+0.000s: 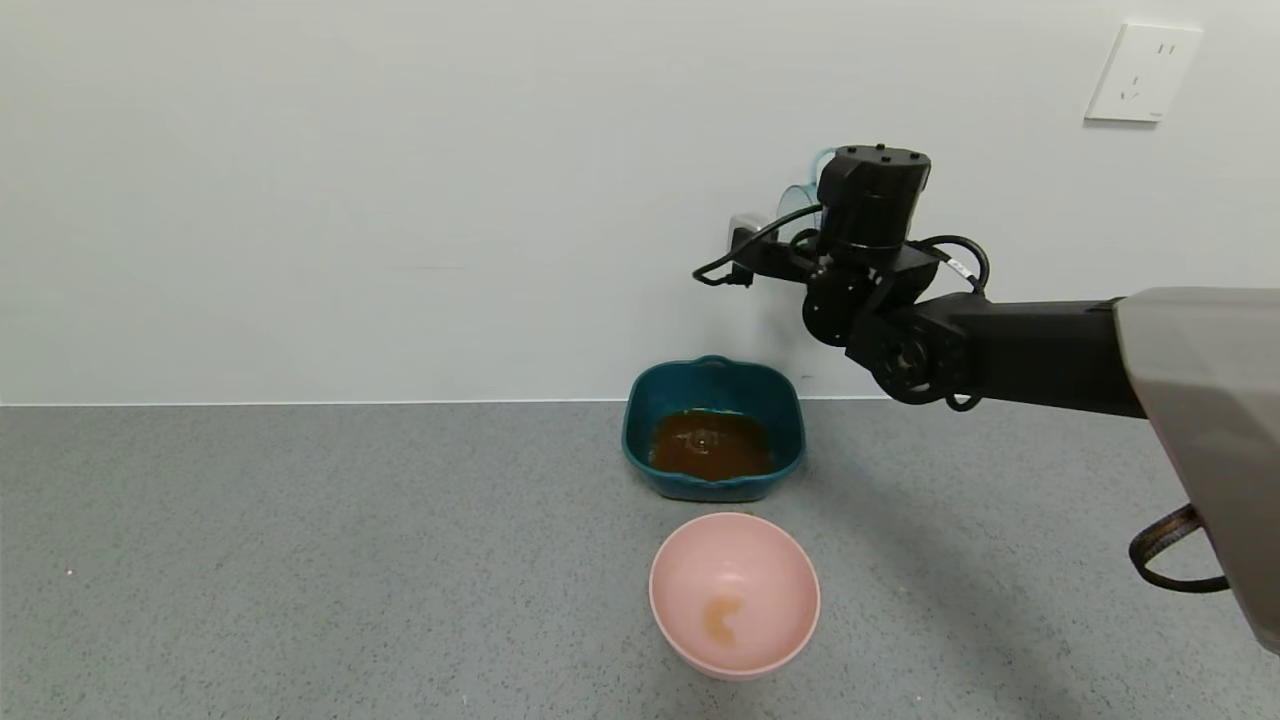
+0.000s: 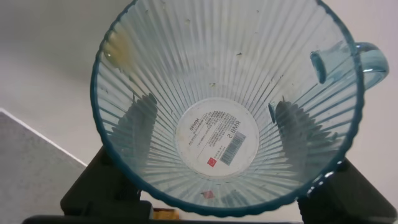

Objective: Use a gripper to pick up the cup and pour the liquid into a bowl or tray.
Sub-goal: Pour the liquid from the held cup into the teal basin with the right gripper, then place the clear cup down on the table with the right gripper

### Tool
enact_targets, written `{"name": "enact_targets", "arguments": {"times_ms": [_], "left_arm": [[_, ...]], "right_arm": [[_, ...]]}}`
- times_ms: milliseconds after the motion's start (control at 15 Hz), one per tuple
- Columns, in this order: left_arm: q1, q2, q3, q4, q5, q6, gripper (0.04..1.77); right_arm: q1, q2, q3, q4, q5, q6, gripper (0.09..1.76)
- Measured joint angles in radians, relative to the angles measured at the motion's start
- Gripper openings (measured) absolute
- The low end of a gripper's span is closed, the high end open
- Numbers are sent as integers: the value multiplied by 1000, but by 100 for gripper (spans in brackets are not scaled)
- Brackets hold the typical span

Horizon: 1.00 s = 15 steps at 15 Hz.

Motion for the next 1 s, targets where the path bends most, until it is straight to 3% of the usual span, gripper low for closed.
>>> {"name": "enact_targets", "arguments": {"times_ms": [533, 800, 1000], "left_arm": [[0, 0, 0, 0, 0, 0, 172], [0, 0, 0, 0, 0, 0, 172], [0, 0, 0, 0, 0, 0, 172]], "right_arm": [[-10, -25, 24, 5, 0, 430, 134], [-36, -98, 133, 29, 1, 662, 134], [-61, -200, 250, 177, 39, 903, 134]]}}
